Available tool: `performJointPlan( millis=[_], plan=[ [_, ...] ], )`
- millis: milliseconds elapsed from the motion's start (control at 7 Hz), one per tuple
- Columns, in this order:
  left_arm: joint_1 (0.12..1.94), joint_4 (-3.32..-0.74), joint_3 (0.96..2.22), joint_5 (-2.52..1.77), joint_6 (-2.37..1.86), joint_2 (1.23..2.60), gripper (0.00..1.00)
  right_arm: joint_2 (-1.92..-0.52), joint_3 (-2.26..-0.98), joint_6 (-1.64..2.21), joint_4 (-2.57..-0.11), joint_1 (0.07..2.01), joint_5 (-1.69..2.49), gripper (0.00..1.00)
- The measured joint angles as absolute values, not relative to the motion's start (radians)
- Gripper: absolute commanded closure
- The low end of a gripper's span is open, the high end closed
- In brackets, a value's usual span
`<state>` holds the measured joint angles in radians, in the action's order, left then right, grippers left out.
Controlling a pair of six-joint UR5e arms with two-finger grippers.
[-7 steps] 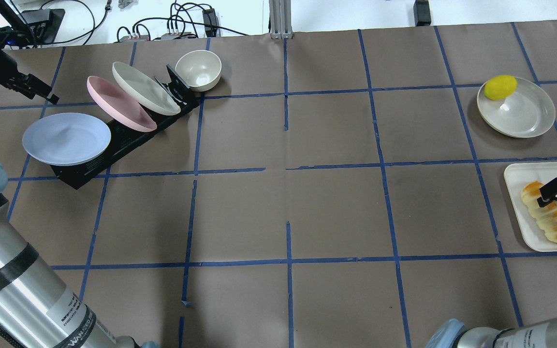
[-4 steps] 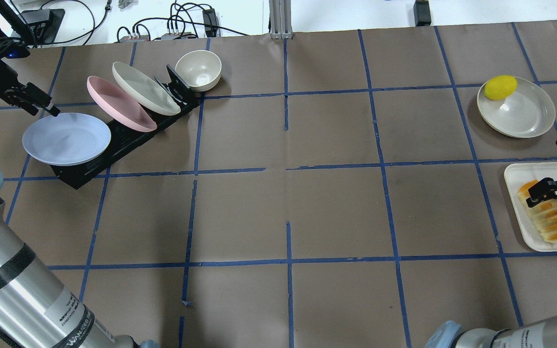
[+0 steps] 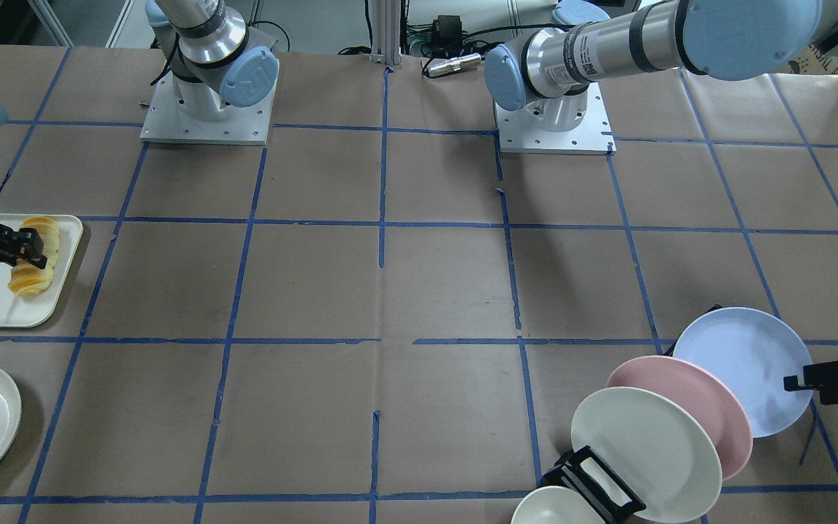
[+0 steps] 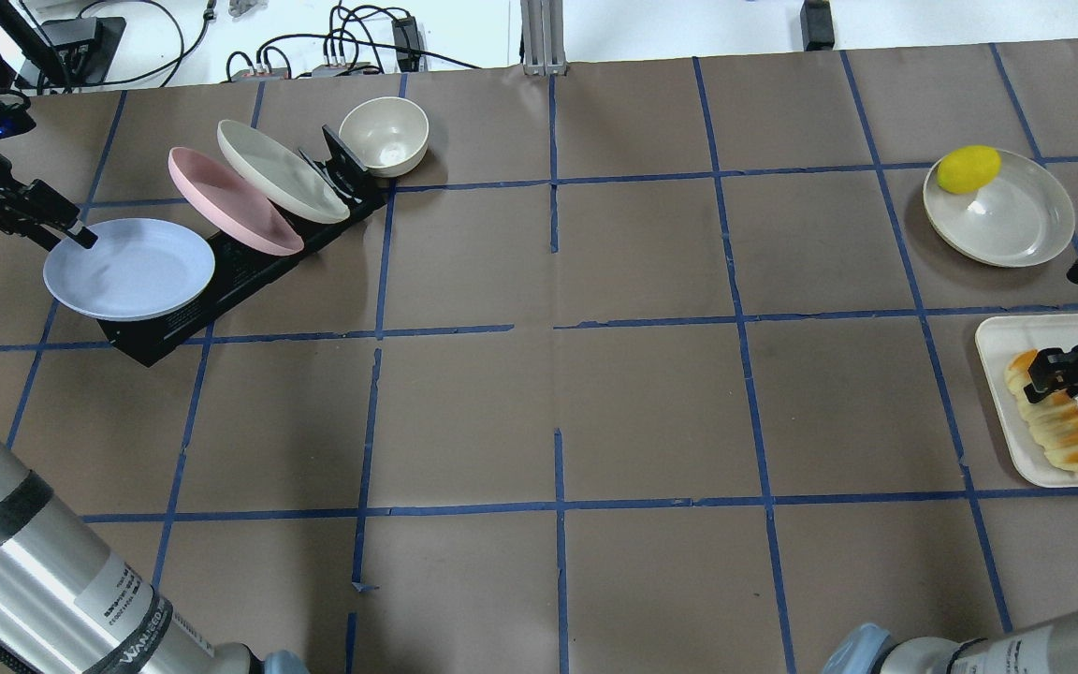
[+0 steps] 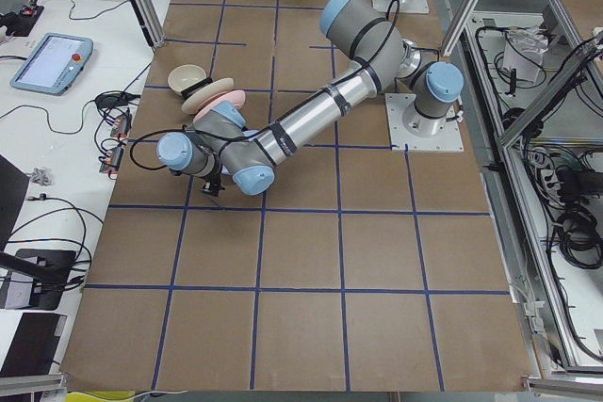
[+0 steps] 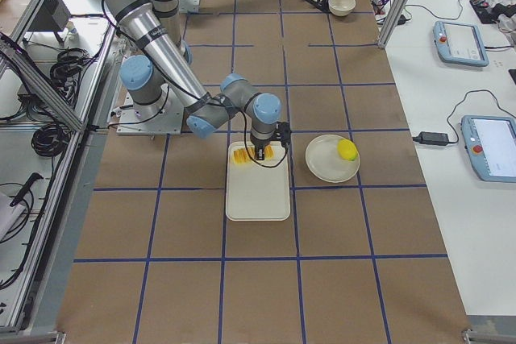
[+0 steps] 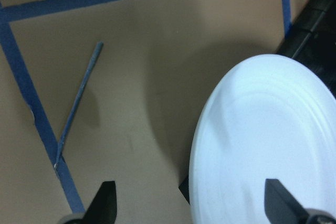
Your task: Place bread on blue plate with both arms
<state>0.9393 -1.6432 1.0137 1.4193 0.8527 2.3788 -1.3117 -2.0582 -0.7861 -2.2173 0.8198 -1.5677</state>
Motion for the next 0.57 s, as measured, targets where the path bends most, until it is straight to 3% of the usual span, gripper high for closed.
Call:
performJointPlan(
  millis=[286,571],
  plan=[
    [0.942,-1.644,1.012,1.421,0.809,2.375,0.85,-1.389,-1.988,-0.781,-2.086,0.856,-1.575,0.96],
    [0.947,-1.644,1.012,1.422,0.775,2.371,1.0,-1.461,-1.824,-0.76,-1.859,0.924,-1.585,0.95]
  ],
)
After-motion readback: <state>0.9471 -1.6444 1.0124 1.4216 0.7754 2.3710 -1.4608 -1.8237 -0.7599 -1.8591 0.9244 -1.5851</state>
